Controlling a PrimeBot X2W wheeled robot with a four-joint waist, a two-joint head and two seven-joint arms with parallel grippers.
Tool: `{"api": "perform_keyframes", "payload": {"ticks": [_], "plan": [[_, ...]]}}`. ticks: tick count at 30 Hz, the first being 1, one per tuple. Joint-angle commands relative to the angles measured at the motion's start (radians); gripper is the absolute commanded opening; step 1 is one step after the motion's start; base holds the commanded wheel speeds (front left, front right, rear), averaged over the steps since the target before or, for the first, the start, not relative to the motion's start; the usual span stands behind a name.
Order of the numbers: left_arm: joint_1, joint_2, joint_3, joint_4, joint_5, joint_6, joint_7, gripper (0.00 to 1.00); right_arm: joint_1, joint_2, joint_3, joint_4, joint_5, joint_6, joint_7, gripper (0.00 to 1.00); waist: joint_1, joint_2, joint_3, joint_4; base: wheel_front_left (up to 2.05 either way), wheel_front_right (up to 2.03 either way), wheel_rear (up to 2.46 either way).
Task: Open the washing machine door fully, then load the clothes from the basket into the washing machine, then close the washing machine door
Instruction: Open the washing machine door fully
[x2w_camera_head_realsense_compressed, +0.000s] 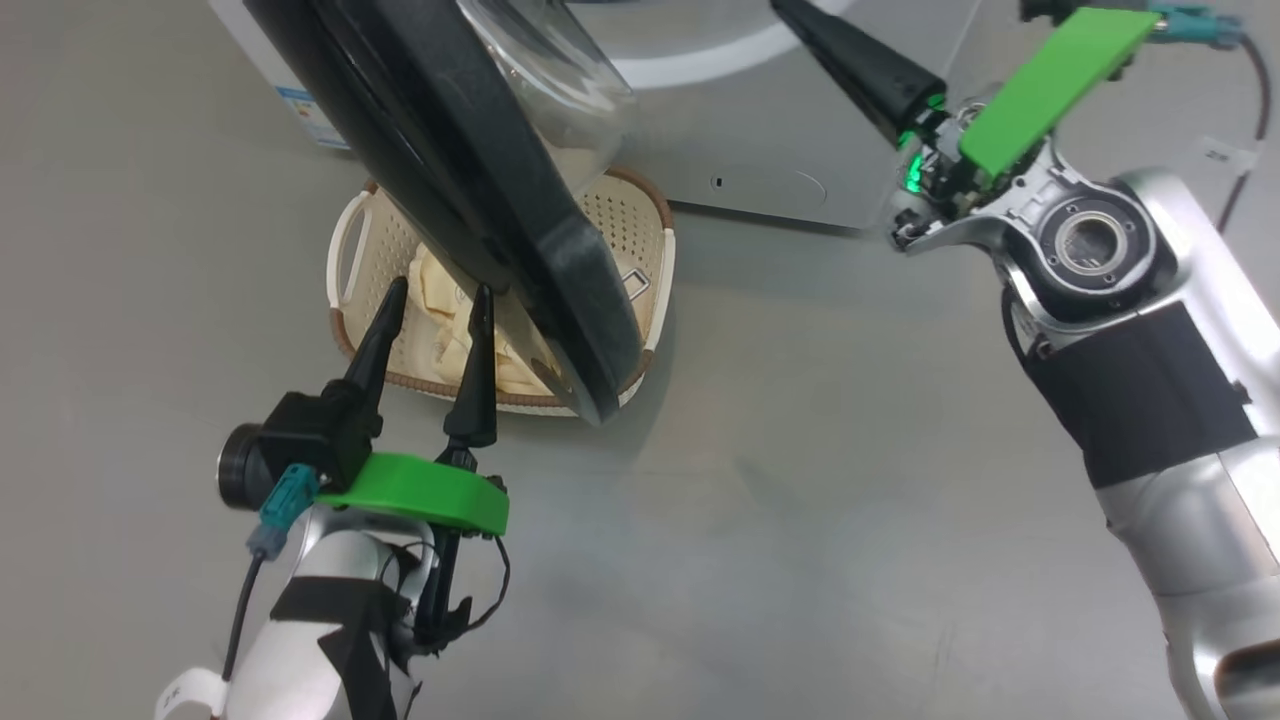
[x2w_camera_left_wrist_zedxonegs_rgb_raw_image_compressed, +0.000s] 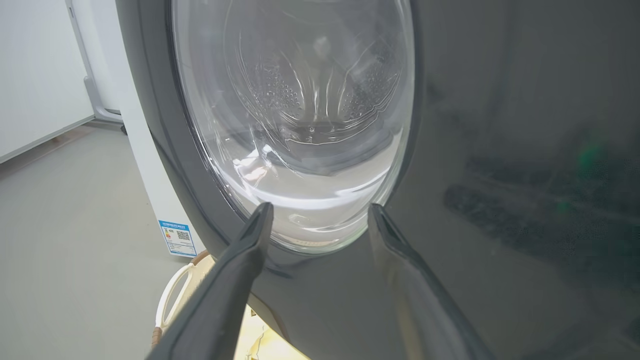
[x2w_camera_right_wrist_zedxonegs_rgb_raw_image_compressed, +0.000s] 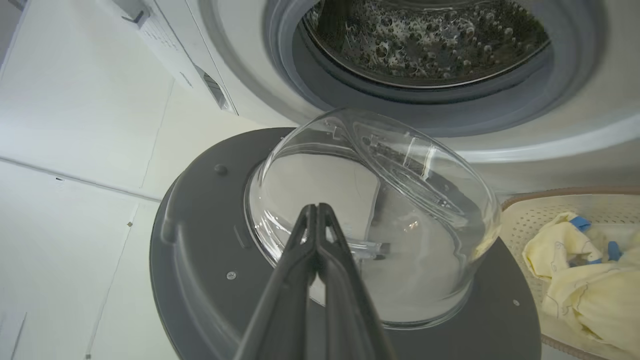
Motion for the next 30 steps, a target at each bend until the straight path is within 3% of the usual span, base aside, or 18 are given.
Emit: {"api": "perform_keyframes", "payload": {"ticks": [1,5,6,22,30], "plan": [[0.007,0.017,0.041,-0.024,0.018,0.002,-0.007,1.0,0.003,-0.004,-0.018,-0.059,-0.036,0.0,-0.049,0.37,0.0,0.0,-0.008,-0.011,0.0,0.0,0.0],[0.016,0.017,0.055,-0.017,0.03,-0.005,-0.007,1.0,0.051,-0.037,-0.046,-0.107,-0.104,0.0,-0.143,0.95,0.0,0.0,-0.024,-0.025,0.0,0.0,0.0],[0.017,0.017,0.058,-0.015,0.032,-0.006,-0.007,1.0,0.063,-0.049,-0.049,-0.119,-0.132,0.0,-0.169,1.0,0.0,0.0,-0.028,-0.028,0.0,0.0,0.0],[0.052,0.017,0.101,0.015,0.06,-0.02,-0.007,1.0,0.255,-0.146,-0.131,-0.101,-0.64,0.0,-0.565,1.0,0.0,0.0,-0.121,-0.089,0.0,0.0,0.0],[0.078,0.017,0.12,0.032,0.074,-0.03,-0.007,1.0,0.359,-0.116,-0.25,-0.06,-0.903,0.0,-0.617,1.0,0.0,0.0,-0.163,-0.115,0.0,0.0,0.0]]}}
